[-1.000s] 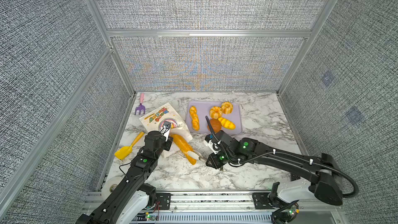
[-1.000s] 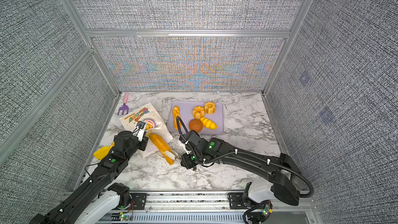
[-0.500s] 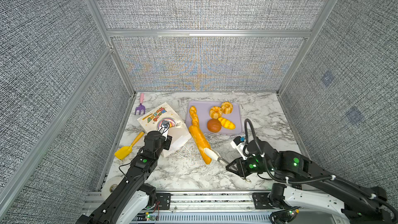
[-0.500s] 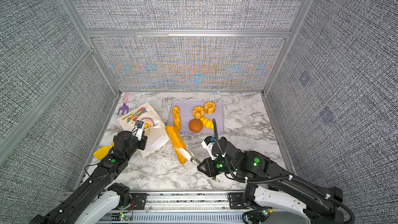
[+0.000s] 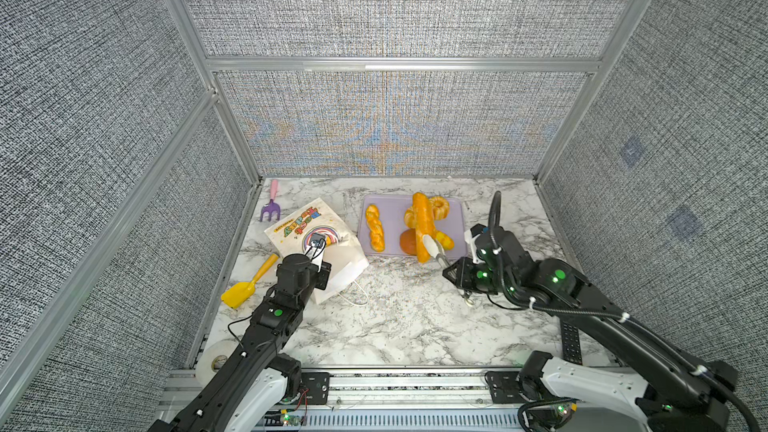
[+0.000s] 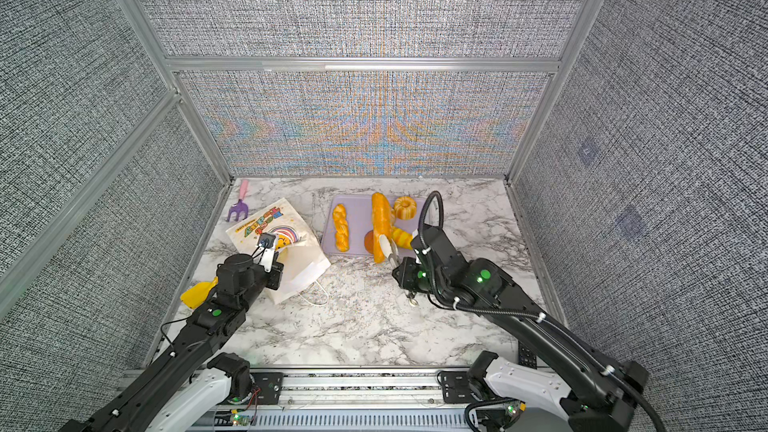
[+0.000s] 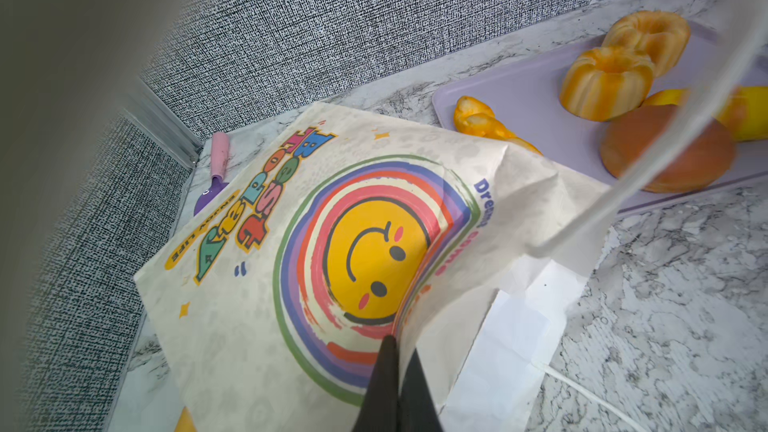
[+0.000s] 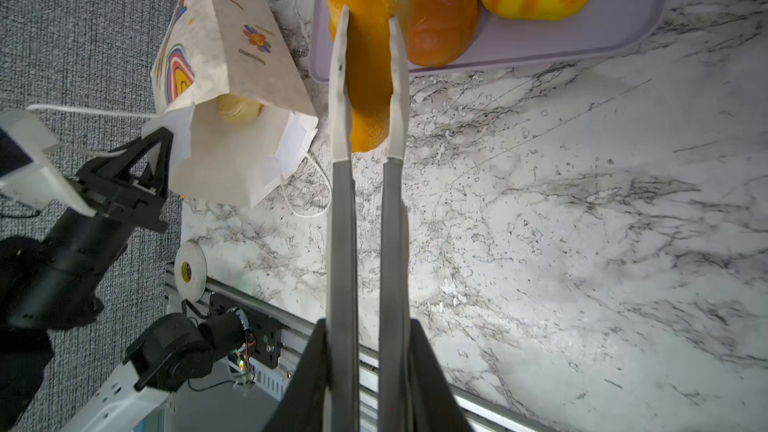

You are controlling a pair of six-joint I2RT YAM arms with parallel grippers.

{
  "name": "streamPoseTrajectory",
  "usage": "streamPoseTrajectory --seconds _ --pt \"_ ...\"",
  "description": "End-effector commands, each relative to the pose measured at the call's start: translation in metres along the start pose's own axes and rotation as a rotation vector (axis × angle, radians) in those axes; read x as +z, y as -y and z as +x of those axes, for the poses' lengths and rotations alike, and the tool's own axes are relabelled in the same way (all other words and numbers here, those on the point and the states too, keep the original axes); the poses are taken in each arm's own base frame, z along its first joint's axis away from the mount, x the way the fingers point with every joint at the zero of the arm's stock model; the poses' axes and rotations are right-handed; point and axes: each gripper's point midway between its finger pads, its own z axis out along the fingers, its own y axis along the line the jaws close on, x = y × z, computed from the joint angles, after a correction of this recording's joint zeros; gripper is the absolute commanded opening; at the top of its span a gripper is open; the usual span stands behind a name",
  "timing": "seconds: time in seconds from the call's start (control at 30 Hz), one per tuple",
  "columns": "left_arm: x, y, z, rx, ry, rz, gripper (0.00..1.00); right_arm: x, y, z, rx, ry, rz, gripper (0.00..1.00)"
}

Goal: Take the fake bread out of the paper bag
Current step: 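Carry the baguette with the right tongs onto the tray and release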

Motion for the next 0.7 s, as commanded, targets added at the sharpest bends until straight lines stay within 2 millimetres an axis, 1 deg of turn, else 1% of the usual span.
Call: streamPoseTrajectory --seconds 0.0,0.07,0.13,0.33,0.4,0.5,0.6,0.63,0.67 --pt "0.000 0.003 -0.003 -0.014 0.017 0.019 0.00 0.017 -0.018 -0.024 0.008 0.032 -0.039 0.00" --pt "0.000 0.006 -0.001 -0.015 0.012 0.034 0.00 0.031 -0.021 -0.034 0.016 0.043 -0.016 0.00" --pt "0.000 0.007 0.001 -0.013 0.003 0.039 0.00 0.048 -0.025 -0.039 0.019 0.028 -0.004 0.00" --pt "0.000 0.010 0.002 -0.009 0.001 0.058 0.00 0.098 -0.028 -0.041 0.016 -0.059 0.046 0.00" --pt "0.000 0.012 0.003 -0.011 -0.003 0.070 0.00 0.112 -0.027 -0.042 0.008 -0.069 0.068 0.00" --pt "0.001 0.014 0.004 -0.009 -0.006 0.079 0.00 0.129 -0.025 -0.045 -0.010 -0.090 0.108 0.00" --pt "0.000 0.013 0.004 -0.007 -0.005 0.075 0.00 0.142 -0.023 -0.046 -0.029 -0.110 0.139 0.00" --pt "0.001 0.014 0.004 -0.006 -0.008 0.076 0.00 0.146 -0.022 -0.047 -0.038 -0.115 0.152 0.05" --pt "0.001 0.014 0.005 -0.006 -0.009 0.078 0.00 0.148 -0.020 -0.047 -0.044 -0.119 0.163 0.09"
